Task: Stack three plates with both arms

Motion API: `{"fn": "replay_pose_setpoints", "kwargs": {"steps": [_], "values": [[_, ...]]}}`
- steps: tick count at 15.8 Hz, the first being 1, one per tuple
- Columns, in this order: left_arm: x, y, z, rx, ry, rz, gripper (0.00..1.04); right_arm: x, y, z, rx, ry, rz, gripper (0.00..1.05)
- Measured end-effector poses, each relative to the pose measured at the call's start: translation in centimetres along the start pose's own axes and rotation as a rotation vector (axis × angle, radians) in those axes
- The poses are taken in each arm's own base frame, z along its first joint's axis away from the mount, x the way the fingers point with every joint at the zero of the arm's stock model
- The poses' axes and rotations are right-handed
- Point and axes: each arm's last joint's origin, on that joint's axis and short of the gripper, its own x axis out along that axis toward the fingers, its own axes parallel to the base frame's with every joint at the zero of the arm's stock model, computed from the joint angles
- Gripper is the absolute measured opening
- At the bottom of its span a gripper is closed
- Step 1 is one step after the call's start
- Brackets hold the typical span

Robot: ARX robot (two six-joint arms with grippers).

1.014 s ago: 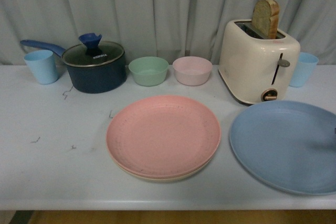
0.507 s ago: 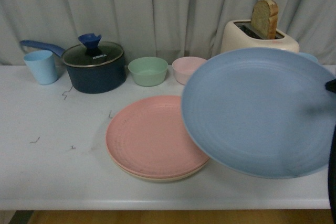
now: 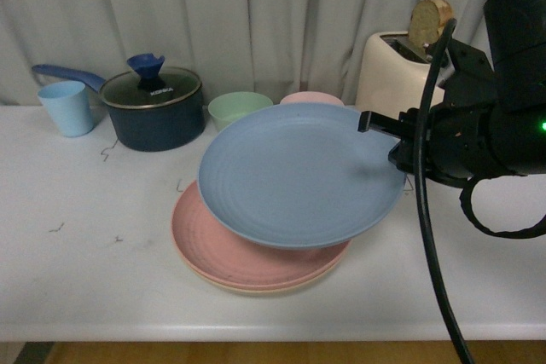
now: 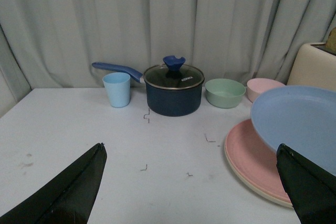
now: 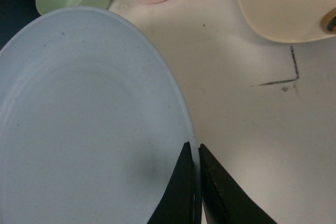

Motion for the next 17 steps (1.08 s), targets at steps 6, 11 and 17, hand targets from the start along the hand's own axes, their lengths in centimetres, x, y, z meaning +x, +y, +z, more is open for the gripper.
{"fn": "replay_pose_setpoints", "kwargs": {"steps": [6, 11, 17], "values": [[0.0, 0.0, 0.0, 0.0, 0.0, 0.0, 0.98, 2.7, 2.8, -2.1, -0.041, 0.062, -0.015, 0.03], [0.0, 0.0, 0.0, 0.0, 0.0, 0.0, 0.98, 3.1, 2.9, -2.3, -0.045, 0.048, -0.039, 0.23], [0.0, 0.0, 0.0, 0.0, 0.0, 0.0, 0.98, -1.9, 0.2, -0.8, 0.079, -0.075, -0.061, 0.92]]}}
